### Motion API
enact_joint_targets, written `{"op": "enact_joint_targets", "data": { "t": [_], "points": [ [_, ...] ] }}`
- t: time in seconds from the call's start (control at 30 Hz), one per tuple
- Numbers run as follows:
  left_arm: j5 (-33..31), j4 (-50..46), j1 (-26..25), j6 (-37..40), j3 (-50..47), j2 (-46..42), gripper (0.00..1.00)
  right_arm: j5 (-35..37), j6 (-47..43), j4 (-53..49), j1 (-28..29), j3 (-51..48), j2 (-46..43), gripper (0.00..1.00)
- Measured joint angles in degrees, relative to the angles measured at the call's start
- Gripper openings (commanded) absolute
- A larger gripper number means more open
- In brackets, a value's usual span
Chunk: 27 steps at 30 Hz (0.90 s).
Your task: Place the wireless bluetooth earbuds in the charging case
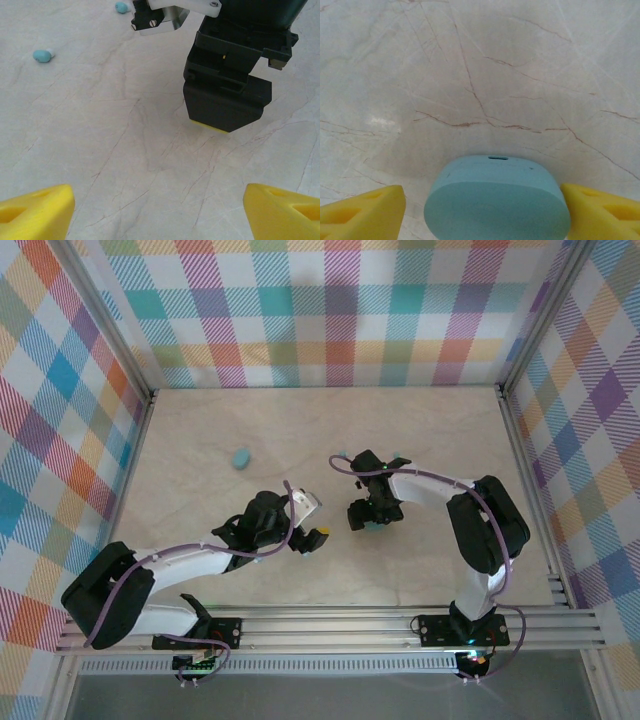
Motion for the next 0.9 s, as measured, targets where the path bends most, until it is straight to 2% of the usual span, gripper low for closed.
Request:
{"op": "enact_joint_targets", "data": {
  "t": [0.17,0.33,0.43,0.6,0.7,0.8,0.9],
  "points": [
    [-2.0,-1.2,0.0,-2.3,0.1,-3.4,0.86,0.3,0.2,0.0,0.0,0.0,-0.1,0.60],
    [-4.1,-2.3,-0.1,-6.6,0.9,-7.8,0.85,1.0,0.4,-0.7,0.0,0.3,-0.2,0.57],
    [-6.4,-2.8,-0.1,-11.9,1.9,-9.1,0.84,2.2,1.5,-2.8,-0.1,1.6,-0.4,0.57],
    [-6.5,-3.0,-0.2,-28.0,6.7,-2.8,0.76,2.3,5.0,-6.5,-1.1,5.4,-3.9,0.54],
    [-5.3,2.6,-0.9,-37.3,6.5,2.1,0.75,0.4,8.1,-7.6,-2.8,8.0,-7.6,0.52],
    [-4.6,9.4,-2.2,-44.0,5.5,5.9,0.76,-2.5,11.3,-8.0,-4.6,9.9,-11.3,0.50],
    [-2.9,14.5,-2.9,-46.9,5.8,8.2,0.75,-5.3,13.7,-8.5,-5.9,11.5,-13.6,0.50]
  ]
}}
